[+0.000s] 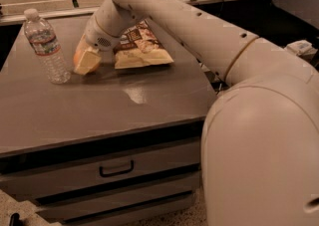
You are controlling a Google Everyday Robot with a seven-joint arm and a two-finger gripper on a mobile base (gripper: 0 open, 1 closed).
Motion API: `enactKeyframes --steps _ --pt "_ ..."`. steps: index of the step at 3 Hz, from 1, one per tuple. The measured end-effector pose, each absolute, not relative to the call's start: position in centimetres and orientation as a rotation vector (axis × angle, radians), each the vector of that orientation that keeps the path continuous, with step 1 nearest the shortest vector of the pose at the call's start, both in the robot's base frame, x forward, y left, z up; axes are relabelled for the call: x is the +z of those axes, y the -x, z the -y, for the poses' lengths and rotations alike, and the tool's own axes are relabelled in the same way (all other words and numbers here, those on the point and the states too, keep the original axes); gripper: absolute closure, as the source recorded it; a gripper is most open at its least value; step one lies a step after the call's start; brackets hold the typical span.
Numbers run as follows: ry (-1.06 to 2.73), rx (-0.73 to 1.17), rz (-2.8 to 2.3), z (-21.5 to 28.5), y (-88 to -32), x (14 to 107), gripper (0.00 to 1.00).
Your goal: Move orange near water bottle
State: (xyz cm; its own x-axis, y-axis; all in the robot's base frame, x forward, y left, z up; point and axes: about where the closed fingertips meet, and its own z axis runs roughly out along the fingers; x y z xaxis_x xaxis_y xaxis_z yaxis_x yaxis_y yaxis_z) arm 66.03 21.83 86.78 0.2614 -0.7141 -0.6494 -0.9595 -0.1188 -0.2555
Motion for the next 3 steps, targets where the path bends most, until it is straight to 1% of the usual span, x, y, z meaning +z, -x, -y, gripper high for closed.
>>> enactKeyframes --steps 1,3 --pt "1.909 0.534 -1.498 -22.54 -66.03 85.67 0.65" --pt "1.918 0.545 -1.495 -22.98 -65.86 85.16 0.18"
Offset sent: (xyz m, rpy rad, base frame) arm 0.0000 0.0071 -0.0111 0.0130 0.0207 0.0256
